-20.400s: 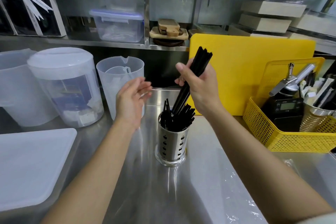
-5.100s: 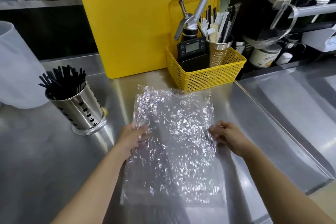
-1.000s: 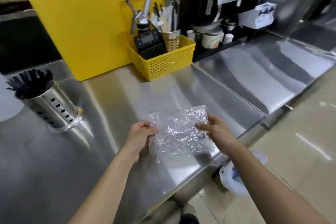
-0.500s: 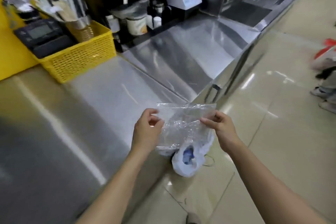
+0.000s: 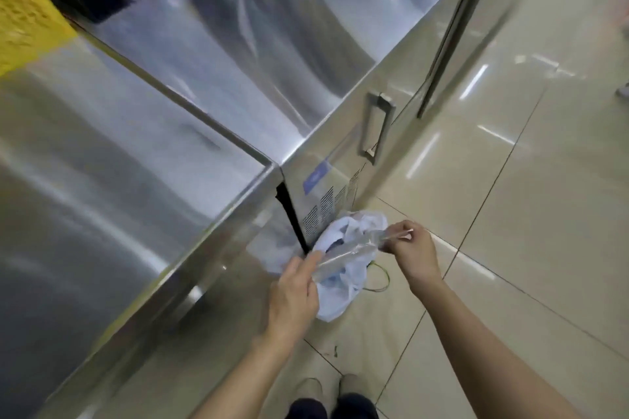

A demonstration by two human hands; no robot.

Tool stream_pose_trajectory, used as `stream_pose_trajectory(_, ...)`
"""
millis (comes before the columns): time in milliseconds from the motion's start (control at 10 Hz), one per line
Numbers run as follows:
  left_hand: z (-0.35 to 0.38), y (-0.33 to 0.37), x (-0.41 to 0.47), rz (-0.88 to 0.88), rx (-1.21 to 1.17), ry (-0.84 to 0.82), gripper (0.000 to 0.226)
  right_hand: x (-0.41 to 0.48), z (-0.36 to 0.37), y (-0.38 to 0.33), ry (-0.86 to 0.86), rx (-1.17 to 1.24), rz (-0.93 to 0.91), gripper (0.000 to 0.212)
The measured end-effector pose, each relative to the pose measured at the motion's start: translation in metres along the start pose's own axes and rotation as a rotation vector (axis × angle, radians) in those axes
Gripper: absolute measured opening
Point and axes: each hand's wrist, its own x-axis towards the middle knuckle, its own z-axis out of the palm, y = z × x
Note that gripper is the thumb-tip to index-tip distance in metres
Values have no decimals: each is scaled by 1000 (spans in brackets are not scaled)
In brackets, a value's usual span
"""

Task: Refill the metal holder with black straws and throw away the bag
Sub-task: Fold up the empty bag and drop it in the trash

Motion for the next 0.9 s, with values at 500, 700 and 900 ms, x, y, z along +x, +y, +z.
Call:
stream_pose_trajectory(500, 271, -161, 116, 21, 634, -385, 34, 161, 141, 242, -166, -730, -313, 18)
stream_pose_trajectory(700, 322, -218, 146, 94, 972, -730, 30, 193, 175, 291, -488, -1441, -462, 24)
stream_pose_trajectory(900, 281, -192, 146, 198, 947, -641, 39, 179, 149, 251, -574, -1598, -406, 38)
